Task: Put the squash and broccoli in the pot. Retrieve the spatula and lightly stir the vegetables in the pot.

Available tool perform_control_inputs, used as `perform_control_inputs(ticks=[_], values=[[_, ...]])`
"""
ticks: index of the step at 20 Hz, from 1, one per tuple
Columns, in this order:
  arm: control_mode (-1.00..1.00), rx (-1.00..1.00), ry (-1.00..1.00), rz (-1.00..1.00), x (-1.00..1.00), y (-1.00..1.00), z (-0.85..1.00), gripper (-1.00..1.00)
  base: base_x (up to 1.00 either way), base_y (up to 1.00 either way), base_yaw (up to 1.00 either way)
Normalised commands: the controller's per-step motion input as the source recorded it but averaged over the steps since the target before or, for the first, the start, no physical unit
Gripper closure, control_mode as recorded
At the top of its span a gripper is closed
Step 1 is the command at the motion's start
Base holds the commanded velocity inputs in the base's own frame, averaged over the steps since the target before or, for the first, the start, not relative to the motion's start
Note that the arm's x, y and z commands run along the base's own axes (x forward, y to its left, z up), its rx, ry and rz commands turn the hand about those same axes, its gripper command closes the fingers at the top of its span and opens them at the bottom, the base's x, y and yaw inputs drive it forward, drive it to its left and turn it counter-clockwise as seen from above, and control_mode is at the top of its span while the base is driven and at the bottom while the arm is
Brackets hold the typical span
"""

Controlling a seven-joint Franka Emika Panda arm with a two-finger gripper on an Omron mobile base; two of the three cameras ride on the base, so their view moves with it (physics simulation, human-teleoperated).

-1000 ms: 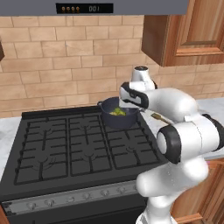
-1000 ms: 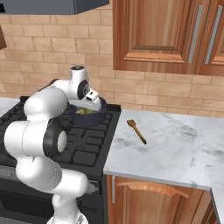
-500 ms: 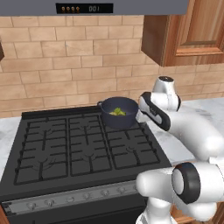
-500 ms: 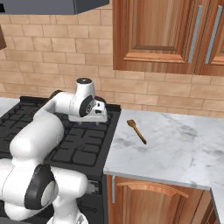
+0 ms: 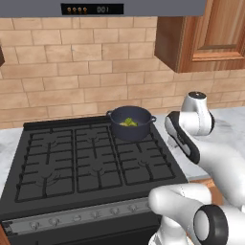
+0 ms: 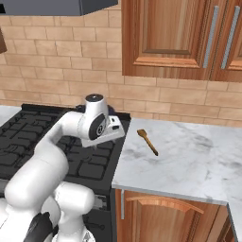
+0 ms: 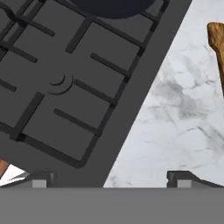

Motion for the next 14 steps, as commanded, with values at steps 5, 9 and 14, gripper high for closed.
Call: perform_control_inputs(ticks=[5,9,14], values=[[-1.00,-0.01,0.10,0.01,0.27,-0.61,-0.01,-1.00,0.00,0.00,0.00],[-1.00,0.03,0.08,0.00,0.08,-0.48,-0.02,-1.00,0.00,0.00,0.00],[-1.00,0.01,0.04,0.00,0.25,-0.33,-0.03,-1.00,0.00,0.00,0.00]])
